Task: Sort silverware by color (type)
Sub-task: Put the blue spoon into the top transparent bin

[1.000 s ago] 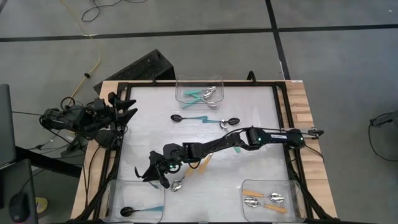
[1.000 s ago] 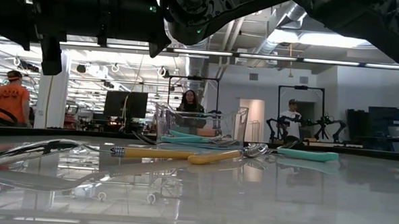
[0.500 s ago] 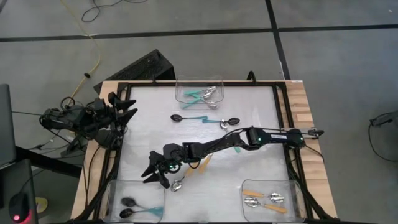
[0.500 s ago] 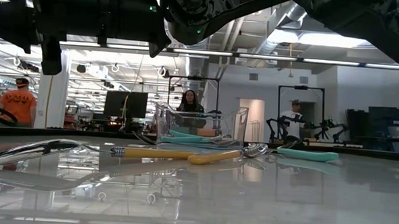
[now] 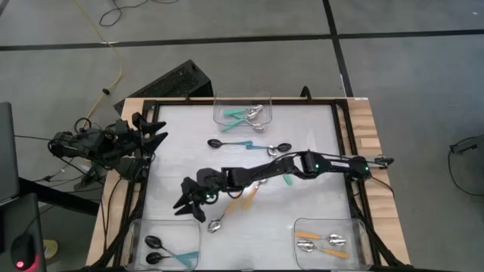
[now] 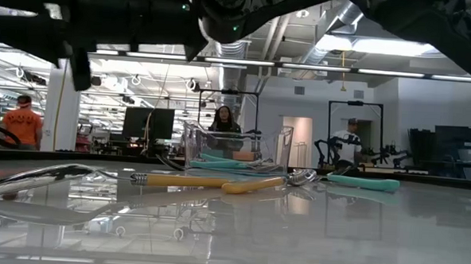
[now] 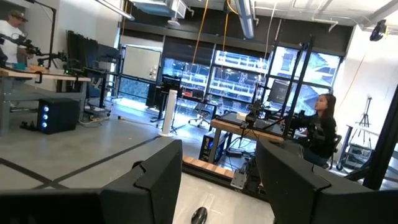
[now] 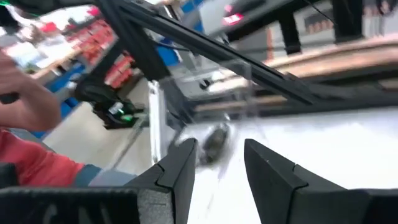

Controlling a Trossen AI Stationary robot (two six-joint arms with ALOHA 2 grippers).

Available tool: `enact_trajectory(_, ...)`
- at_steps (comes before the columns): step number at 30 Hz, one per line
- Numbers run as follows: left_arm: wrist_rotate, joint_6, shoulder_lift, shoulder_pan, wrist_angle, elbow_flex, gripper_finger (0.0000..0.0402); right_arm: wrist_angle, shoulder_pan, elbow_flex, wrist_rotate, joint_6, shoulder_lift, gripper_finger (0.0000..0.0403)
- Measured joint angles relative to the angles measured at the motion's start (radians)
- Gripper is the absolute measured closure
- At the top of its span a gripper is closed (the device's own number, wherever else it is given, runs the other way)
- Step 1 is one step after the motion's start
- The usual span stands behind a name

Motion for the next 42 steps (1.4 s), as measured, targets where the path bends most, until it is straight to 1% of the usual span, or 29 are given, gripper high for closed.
enact_trajectory(4,0.000,-0.009,0.000,0.000,-0.014,0.000,0.0212,-0.084,-0.016,0.000,-0.006,-0.025,-0.035,0.0239)
enact_trajectory(7,0.000,-0.009,0.000,0.000,-0.022,0.000,0.0212,-0.176,-0.019,0.000,-0.010,-0.099,-0.076,0.0239)
enact_trajectory(10,0.000,-0.010,0.000,0.000,-0.027,0.000,0.0212,-0.366,-0.030,0.001,0.057,-0.189,-0.143,0.0239)
enact_trajectory(13,0.000,-0.010,0.000,0.000,-0.033,0.000,0.0212,-0.559,-0.051,0.001,0.147,-0.258,-0.203,0.0239)
enact_trajectory(16,-0.001,-0.010,0.000,0.000,-0.047,0.000,0.0212,-0.699,-0.071,0.000,0.228,-0.283,-0.244,0.0239)
enact_trajectory(20,-0.001,-0.005,0.000,0.000,-0.059,0.000,0.0212,-0.844,-0.097,0.001,0.289,-0.281,-0.279,0.0239)
enact_trajectory(26,-0.001,0.000,0.000,0.000,-0.076,0.000,0.0212,-1.036,-0.146,0.000,0.348,-0.282,-0.280,0.0240)
enact_trajectory(30,-0.001,0.000,0.000,0.000,-0.079,0.000,0.0212,-1.140,-0.165,0.000,0.356,-0.300,-0.270,0.0240)
enact_trajectory(32,-0.001,0.000,0.000,0.000,-0.080,0.000,0.0212,-1.188,-0.173,-0.002,0.393,-0.316,-0.265,0.0240)
enact_trajectory(36,-0.001,0.001,0.000,0.000,-0.098,0.000,0.0212,-1.226,-0.188,0.000,0.469,-0.360,-0.268,0.0240)
enact_trajectory(42,-0.002,0.009,0.000,0.000,-0.103,0.000,0.0212,-1.374,-0.207,0.000,0.474,-0.379,-0.267,0.0240)
